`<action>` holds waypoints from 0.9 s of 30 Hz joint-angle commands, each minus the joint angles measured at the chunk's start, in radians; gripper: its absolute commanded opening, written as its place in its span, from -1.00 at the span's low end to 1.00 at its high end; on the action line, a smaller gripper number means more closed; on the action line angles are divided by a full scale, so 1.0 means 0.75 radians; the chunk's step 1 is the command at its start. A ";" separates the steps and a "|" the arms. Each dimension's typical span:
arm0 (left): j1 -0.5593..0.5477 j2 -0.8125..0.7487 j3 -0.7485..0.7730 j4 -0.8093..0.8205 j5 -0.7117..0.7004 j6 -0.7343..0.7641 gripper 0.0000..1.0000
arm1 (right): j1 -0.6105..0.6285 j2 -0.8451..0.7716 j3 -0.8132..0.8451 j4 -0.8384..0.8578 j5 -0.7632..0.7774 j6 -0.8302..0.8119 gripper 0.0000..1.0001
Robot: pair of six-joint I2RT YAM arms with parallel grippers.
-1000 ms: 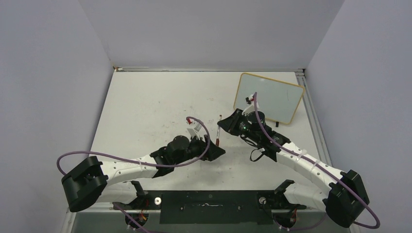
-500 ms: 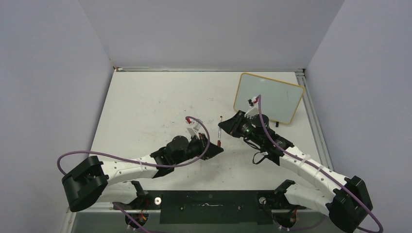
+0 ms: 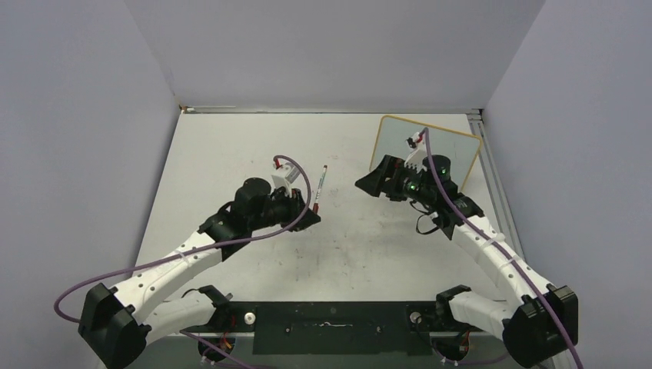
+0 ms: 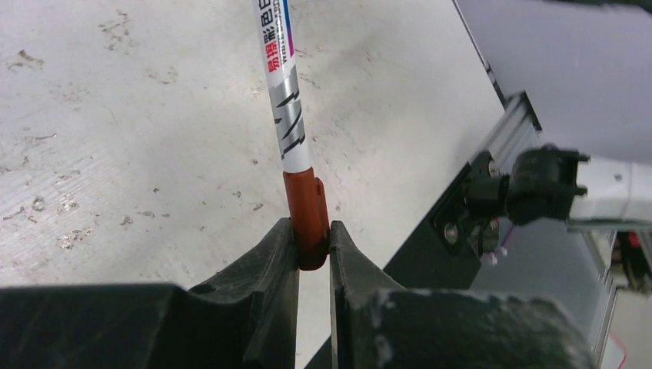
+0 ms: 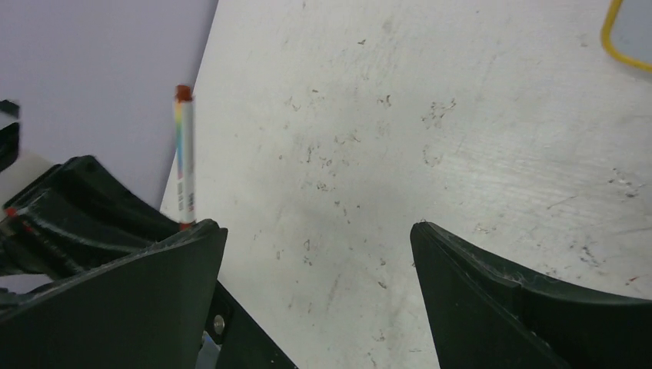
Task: Write a sentence on the whiteboard
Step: Open the whiteboard marker at the center of the board.
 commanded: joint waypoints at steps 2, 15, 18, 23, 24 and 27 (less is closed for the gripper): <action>0.012 0.000 0.261 -0.626 0.301 0.547 -1.00 | -0.215 0.146 0.112 -0.003 -0.690 -0.194 0.93; -0.004 0.014 0.213 -0.598 0.655 0.879 -1.00 | -0.066 0.252 0.217 -0.183 -1.008 -0.412 0.88; -0.013 0.043 0.222 -0.593 0.756 0.882 -1.00 | 0.015 0.307 0.239 -0.228 -1.029 -0.450 0.88; -0.037 0.048 0.218 -0.589 0.750 0.887 -1.00 | 0.083 0.320 0.175 -0.045 -1.096 -0.293 0.95; -0.037 0.046 0.214 -0.586 0.744 0.887 -1.00 | 0.092 0.319 0.166 -0.035 -1.095 -0.282 0.97; -0.043 0.048 0.211 -0.584 0.735 0.887 -1.00 | 0.121 0.310 0.128 0.033 -1.089 -0.220 0.82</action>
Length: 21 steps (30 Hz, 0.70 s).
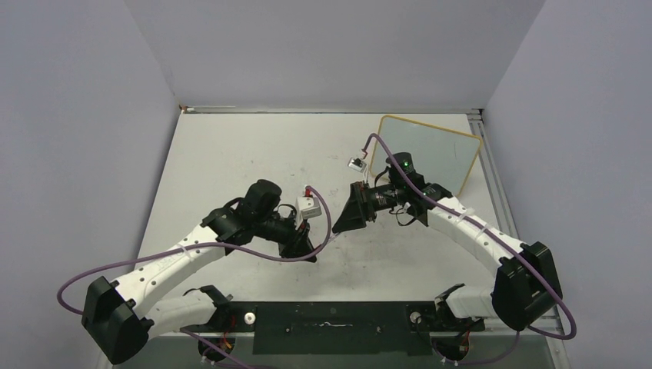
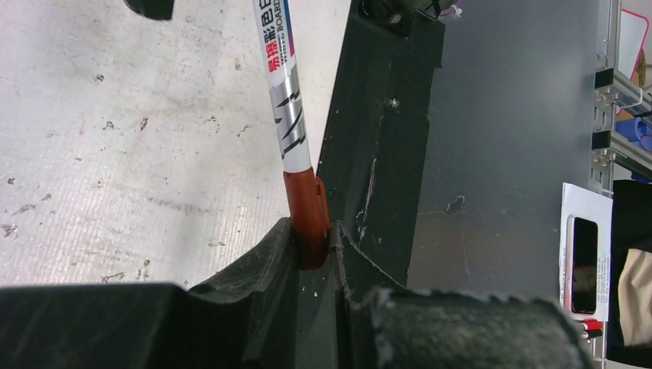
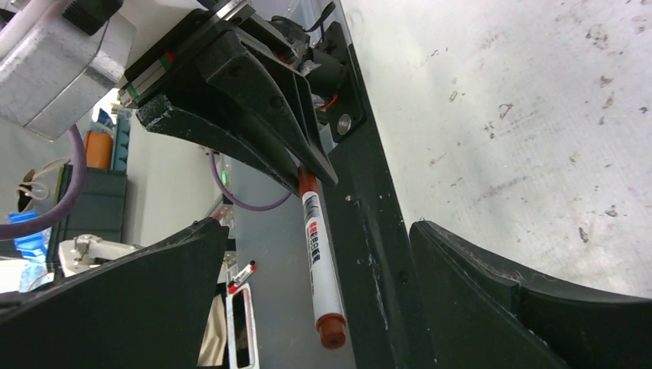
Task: Write a sentence on the whiteboard
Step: Open the whiteboard marker at the center of the board.
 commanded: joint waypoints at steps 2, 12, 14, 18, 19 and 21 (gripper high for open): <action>-0.009 -0.008 -0.005 0.070 0.040 0.022 -1.00 | 0.057 -0.037 -0.058 0.206 -0.052 0.110 0.75; -0.018 0.015 -0.011 0.063 0.058 0.032 -1.00 | 0.114 -0.040 -0.098 0.284 -0.035 0.171 0.33; -0.022 0.023 -0.012 0.061 0.064 0.033 -1.00 | 0.119 -0.033 -0.096 0.288 -0.040 0.172 0.29; -0.025 0.034 -0.009 0.057 0.070 0.036 -1.00 | 0.130 -0.027 -0.093 0.285 -0.048 0.170 0.15; -0.025 0.036 -0.008 0.057 0.070 0.038 -1.00 | 0.132 -0.027 -0.093 0.280 -0.050 0.165 0.09; -0.025 0.041 -0.005 0.055 0.069 0.040 -1.00 | 0.137 -0.023 -0.093 0.265 -0.052 0.155 0.02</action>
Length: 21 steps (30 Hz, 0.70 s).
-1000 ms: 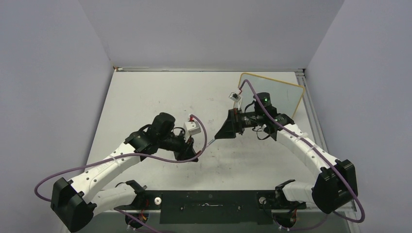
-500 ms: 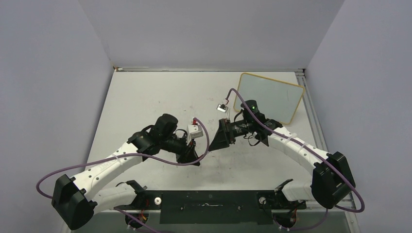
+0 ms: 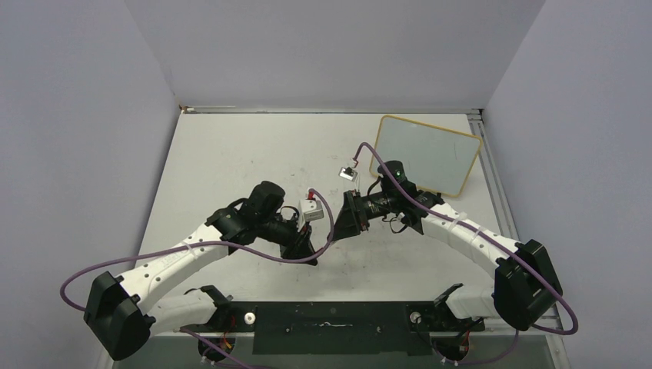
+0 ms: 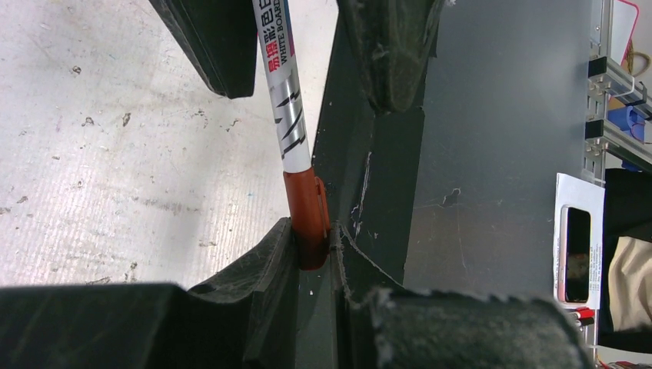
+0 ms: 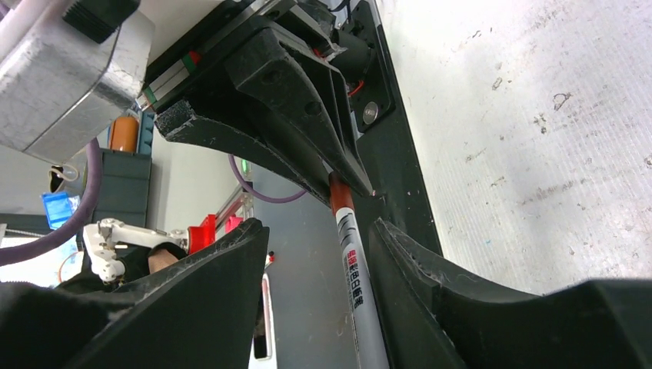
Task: Write a sentence on the whiteboard
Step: Open the whiteboard marker at the center of the board.
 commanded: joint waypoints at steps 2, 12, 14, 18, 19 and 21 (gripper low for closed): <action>-0.006 0.008 0.013 0.041 0.045 0.029 -1.00 | 0.022 -0.019 0.006 0.042 -0.044 -0.037 -0.03; -0.004 0.012 0.015 0.039 0.037 0.028 -1.00 | 0.045 -0.002 0.018 -0.048 -0.043 -0.123 -0.50; -0.003 0.010 0.014 0.040 0.033 0.028 -1.00 | 0.047 0.001 0.023 -0.088 -0.041 -0.151 -0.62; 0.003 0.006 0.015 0.037 0.028 0.026 -1.00 | 0.047 -0.002 0.028 -0.114 -0.027 -0.182 -0.89; 0.006 0.003 0.014 0.036 0.025 0.026 -1.00 | 0.047 -0.003 0.027 -0.116 -0.024 -0.184 -0.89; 0.013 -0.008 0.011 0.041 0.018 0.024 -1.00 | 0.047 -0.007 0.023 -0.118 -0.025 -0.190 -0.89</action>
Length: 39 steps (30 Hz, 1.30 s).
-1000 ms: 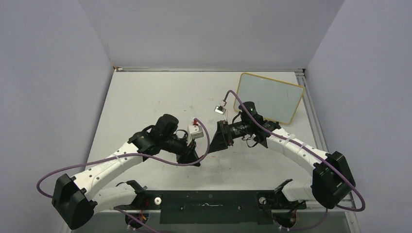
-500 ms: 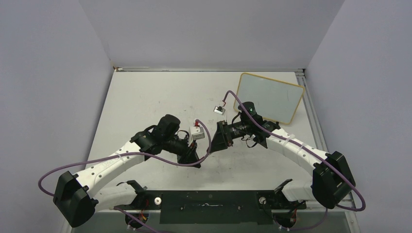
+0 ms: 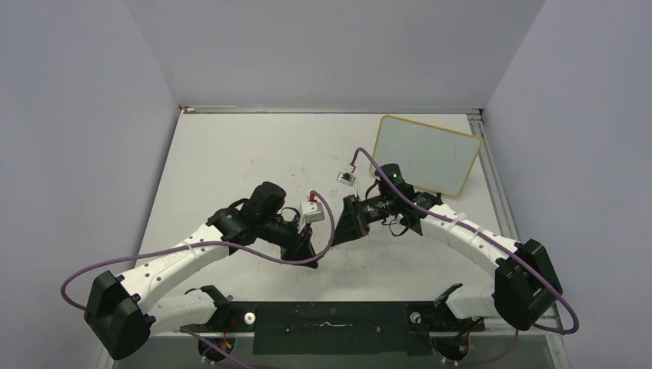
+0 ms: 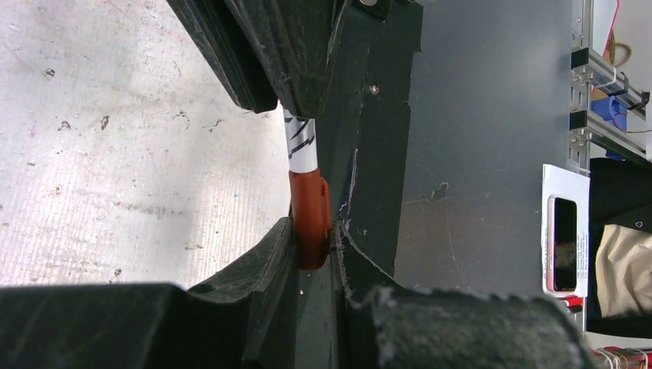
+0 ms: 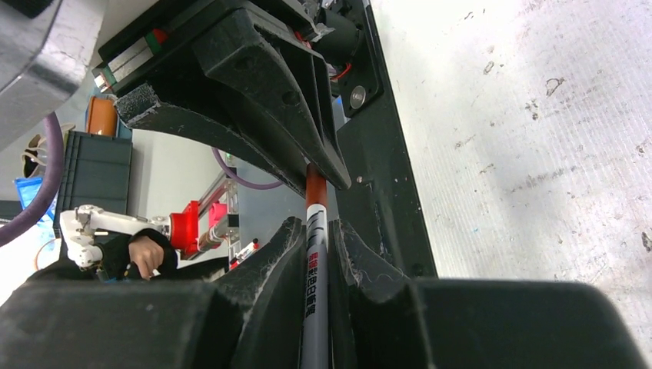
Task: Write a sentence on the whiteboard
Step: Open the whiteboard marker at the center of the board.
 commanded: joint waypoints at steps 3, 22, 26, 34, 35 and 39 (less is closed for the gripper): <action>0.040 -0.035 0.003 0.065 -0.051 0.006 -1.00 | 0.019 -0.016 0.019 -0.014 -0.023 -0.055 -0.89; 0.071 0.005 0.011 0.034 0.047 0.028 -1.00 | 0.018 -0.038 -0.002 0.030 -0.097 -0.025 -0.46; 0.074 0.007 0.013 0.026 0.053 0.034 -1.00 | 0.018 -0.045 -0.004 0.032 -0.090 -0.025 -0.63; 0.145 -0.041 0.029 0.053 -0.017 -0.023 0.02 | 0.001 -0.125 -0.082 0.274 0.043 0.101 -0.89; 0.169 -0.071 0.018 0.101 -0.026 -0.061 0.17 | -0.014 -0.152 -0.113 0.355 0.087 0.150 -0.89; 0.288 -0.238 -0.066 0.368 -0.040 -0.313 0.45 | -0.044 -0.284 -0.267 0.714 0.328 0.379 -0.89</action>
